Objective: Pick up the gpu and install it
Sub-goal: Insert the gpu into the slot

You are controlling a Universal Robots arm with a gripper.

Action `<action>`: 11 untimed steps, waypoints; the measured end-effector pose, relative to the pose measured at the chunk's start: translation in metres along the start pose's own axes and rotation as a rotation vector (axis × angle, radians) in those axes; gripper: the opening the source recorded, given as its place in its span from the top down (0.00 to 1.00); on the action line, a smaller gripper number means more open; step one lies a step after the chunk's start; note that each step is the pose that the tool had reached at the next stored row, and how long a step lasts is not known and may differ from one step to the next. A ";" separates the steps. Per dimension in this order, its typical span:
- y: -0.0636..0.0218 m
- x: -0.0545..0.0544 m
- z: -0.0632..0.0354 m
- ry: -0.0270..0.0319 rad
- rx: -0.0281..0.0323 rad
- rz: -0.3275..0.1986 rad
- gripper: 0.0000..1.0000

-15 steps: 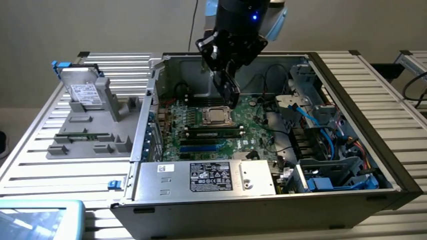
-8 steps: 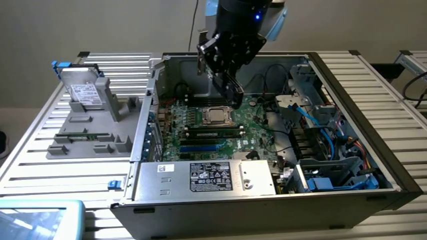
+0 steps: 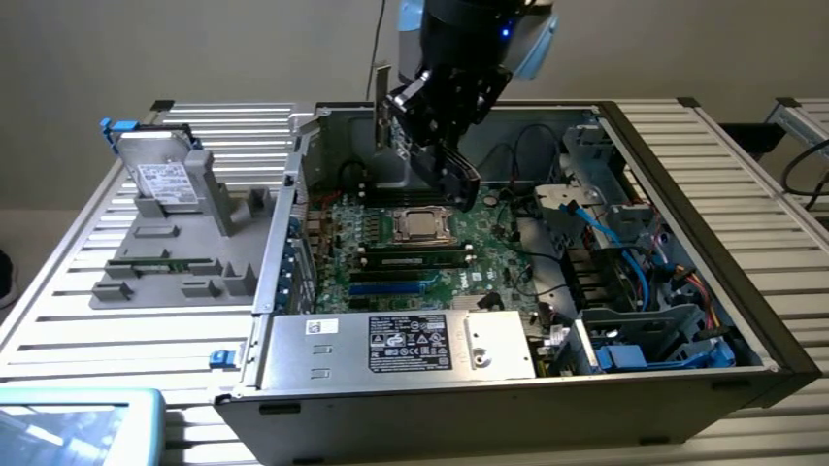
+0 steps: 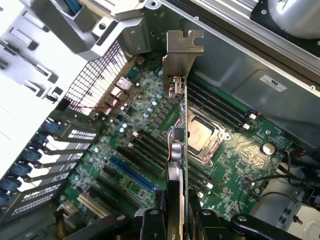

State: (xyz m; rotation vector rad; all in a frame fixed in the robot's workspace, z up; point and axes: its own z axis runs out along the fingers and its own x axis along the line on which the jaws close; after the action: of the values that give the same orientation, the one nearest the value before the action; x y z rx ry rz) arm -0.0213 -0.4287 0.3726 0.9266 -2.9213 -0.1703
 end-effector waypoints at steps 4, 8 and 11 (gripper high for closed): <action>0.0000 0.000 0.0003 0.0037 0.0064 -0.071 0.72; -0.0001 0.000 0.0007 0.0086 0.0121 -0.145 0.72; -0.0001 0.000 0.0011 0.0126 0.0159 -0.199 0.72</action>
State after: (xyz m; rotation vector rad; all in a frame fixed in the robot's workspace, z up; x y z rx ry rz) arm -0.0213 -0.4287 0.3716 1.2157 -2.8189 -0.1515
